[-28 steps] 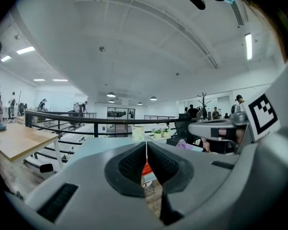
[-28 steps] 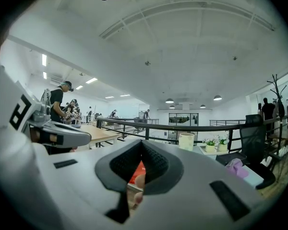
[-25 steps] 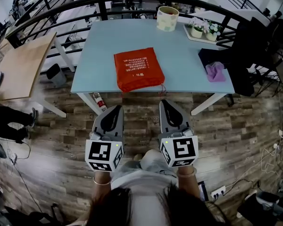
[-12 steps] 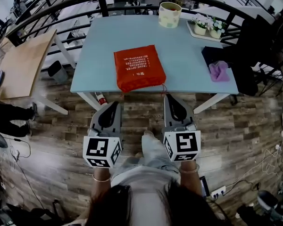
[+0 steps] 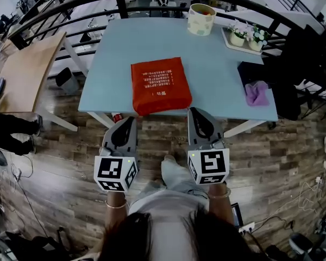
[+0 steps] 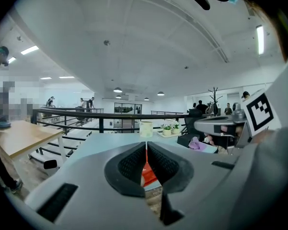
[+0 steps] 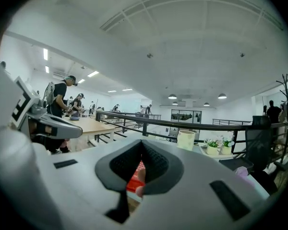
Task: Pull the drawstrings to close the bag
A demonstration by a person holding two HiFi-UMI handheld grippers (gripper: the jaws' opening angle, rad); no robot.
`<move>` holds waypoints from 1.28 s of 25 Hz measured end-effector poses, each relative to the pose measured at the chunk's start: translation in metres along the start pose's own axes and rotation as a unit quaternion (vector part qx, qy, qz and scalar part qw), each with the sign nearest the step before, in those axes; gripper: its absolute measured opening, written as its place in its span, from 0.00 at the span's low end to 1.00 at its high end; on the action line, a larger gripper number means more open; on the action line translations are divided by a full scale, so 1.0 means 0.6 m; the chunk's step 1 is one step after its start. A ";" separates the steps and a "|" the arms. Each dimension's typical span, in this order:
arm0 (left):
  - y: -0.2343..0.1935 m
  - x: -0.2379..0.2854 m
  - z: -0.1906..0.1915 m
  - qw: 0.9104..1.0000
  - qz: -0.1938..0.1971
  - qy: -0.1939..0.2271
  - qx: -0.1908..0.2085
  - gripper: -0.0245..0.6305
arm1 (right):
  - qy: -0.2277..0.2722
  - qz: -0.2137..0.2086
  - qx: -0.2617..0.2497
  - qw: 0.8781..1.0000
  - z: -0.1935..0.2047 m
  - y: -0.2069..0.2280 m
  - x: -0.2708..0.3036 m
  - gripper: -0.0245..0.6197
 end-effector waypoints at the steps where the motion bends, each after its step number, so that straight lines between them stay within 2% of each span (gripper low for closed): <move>1: -0.003 0.008 0.001 1.000 -0.002 -0.002 -0.002 0.07 | -0.002 -0.003 -0.001 1.000 0.003 0.004 0.009 0.08; 18: -0.060 0.095 0.061 0.998 -0.028 -0.050 -0.022 0.07 | -0.071 -0.033 -0.004 0.997 0.091 0.067 0.105 0.08; 32: -0.071 0.141 0.131 0.994 -0.039 -0.096 -0.034 0.07 | -0.123 -0.072 -0.011 0.990 0.170 0.099 0.151 0.08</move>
Point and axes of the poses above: the fingertips, and each gripper's own axes: x forward along the fingers, y to its right, z out of its underside, the point moved 1 cm from there along -x, backward along the fingers
